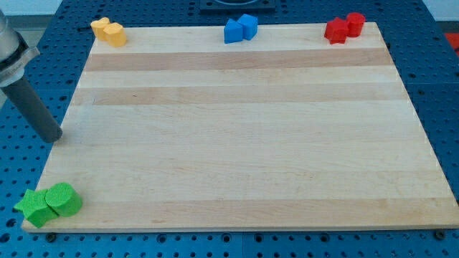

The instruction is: Move your arm towards the green circle

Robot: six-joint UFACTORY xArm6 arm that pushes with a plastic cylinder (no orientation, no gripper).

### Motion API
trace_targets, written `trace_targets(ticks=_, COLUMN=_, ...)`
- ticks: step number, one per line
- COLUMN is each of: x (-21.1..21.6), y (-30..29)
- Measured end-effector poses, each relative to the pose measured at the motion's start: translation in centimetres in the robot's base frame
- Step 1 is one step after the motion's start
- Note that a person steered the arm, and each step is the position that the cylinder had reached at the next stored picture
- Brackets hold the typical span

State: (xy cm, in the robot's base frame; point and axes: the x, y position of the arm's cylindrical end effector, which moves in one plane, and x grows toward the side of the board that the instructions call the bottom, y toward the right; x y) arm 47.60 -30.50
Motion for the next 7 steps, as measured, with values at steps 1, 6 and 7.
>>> trace_targets(ticks=1, x=1.0, y=0.1)
trace_targets(ticks=6, x=9.2, y=14.0)
trace_targets(ticks=7, x=12.6, y=13.9)
